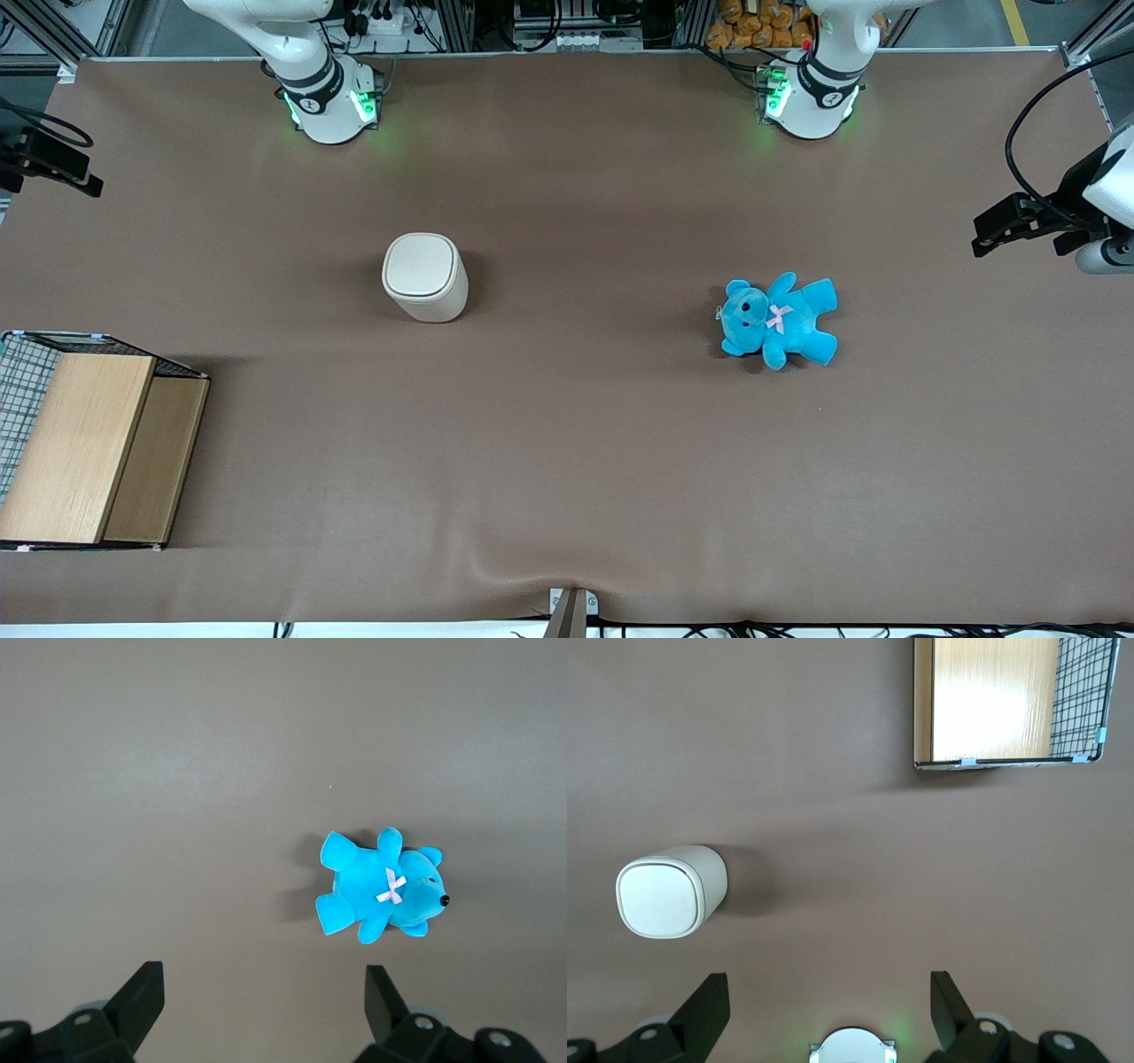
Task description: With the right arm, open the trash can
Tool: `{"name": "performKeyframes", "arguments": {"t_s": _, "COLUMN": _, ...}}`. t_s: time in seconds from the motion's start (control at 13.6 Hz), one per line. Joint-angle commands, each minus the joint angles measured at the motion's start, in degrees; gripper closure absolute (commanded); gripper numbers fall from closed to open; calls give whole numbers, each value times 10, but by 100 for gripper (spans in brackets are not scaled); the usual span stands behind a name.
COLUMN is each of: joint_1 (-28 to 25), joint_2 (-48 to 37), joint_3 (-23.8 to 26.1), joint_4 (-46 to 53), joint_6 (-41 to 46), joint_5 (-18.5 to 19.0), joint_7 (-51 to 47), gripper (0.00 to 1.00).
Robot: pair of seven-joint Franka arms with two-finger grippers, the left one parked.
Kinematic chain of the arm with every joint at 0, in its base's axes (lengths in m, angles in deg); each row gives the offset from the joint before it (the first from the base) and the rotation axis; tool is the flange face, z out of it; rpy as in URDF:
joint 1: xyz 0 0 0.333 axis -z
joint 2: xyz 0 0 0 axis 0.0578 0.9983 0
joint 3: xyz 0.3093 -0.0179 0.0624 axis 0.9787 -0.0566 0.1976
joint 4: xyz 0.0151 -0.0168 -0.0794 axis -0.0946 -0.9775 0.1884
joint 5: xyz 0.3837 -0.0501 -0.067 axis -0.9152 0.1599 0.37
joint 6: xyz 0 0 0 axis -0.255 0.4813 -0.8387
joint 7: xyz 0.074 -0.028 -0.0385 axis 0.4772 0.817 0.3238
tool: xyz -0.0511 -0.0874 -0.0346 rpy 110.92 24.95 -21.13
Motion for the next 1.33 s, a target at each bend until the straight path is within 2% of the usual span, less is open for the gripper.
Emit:
{"name": "performKeyframes", "arguments": {"t_s": 0.0, "joint_1": -15, "joint_2": 20, "joint_3": 3, "joint_4": 5, "joint_6": 29, "joint_5": 4, "joint_7": -8, "gripper": 0}}
{"name": "performKeyframes", "arguments": {"t_s": 0.29, "joint_1": -72, "joint_2": 29, "joint_3": 3, "joint_4": -16, "joint_6": 38, "joint_5": -3, "joint_7": -38, "gripper": 0}}
{"name": "performKeyframes", "arguments": {"t_s": 0.52, "joint_1": -91, "joint_2": 44, "joint_3": 3, "joint_4": -44, "joint_6": 33, "joint_5": -47, "joint_7": -53, "gripper": 3}}
{"name": "performKeyframes", "arguments": {"t_s": 0.66, "joint_1": -107, "joint_2": 55, "joint_3": 2, "joint_4": -62, "joint_6": 22, "joint_5": -72, "joint_7": -87, "gripper": 46}}
{"name": "performKeyframes", "arguments": {"t_s": 0.81, "joint_1": -132, "joint_2": 60, "joint_3": 2, "joint_4": -86, "joint_6": -1, "joint_5": -72, "joint_7": -110, "gripper": 87}}
{"name": "performKeyframes", "arguments": {"t_s": 0.88, "joint_1": -143, "joint_2": 63, "joint_3": 2, "joint_4": -99, "joint_6": -15, "joint_5": -72, "joint_7": -127, "gripper": 100}}
{"name": "performKeyframes", "arguments": {"t_s": 1.25, "joint_1": -185, "joint_2": 101, "joint_3": 3, "joint_4": -156, "joint_6": -86, "joint_5": -74, "joint_7": -161, "gripper": 100}}
